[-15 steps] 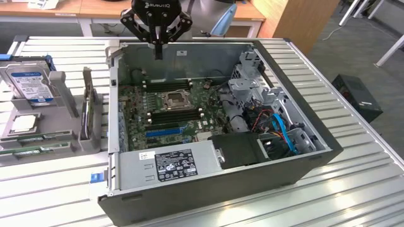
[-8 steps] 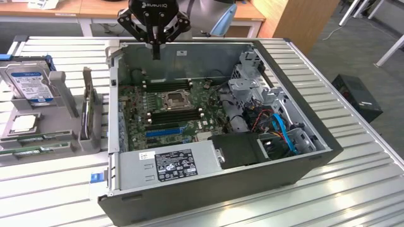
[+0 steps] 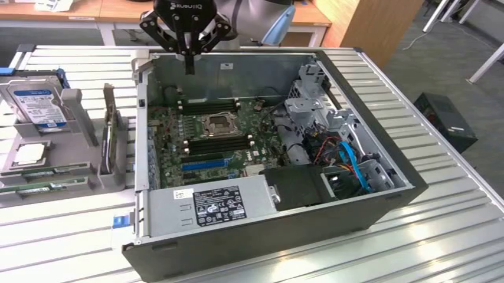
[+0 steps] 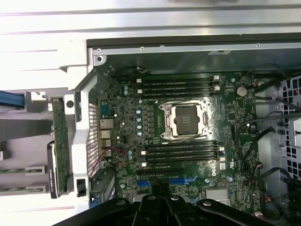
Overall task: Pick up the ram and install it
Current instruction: 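Reach for the ram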
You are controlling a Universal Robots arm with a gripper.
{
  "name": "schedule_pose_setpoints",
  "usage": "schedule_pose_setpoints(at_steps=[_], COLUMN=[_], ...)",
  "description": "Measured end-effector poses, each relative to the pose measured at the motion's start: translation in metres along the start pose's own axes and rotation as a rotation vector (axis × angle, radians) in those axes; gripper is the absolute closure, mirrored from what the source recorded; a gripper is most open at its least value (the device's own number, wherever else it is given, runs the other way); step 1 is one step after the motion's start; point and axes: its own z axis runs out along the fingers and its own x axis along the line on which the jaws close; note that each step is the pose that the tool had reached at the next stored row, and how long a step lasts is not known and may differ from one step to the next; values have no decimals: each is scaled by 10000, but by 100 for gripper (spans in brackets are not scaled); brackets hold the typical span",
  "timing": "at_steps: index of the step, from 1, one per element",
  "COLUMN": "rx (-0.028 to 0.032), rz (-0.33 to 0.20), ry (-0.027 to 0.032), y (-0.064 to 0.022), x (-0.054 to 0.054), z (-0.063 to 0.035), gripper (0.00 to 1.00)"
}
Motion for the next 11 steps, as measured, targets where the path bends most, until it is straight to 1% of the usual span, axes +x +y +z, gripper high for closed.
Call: schedule_pose_setpoints(at_steps=[11], rx=[0], rz=[0], ry=[0], y=[-13], x=[178], z=[-4], gripper=[89])
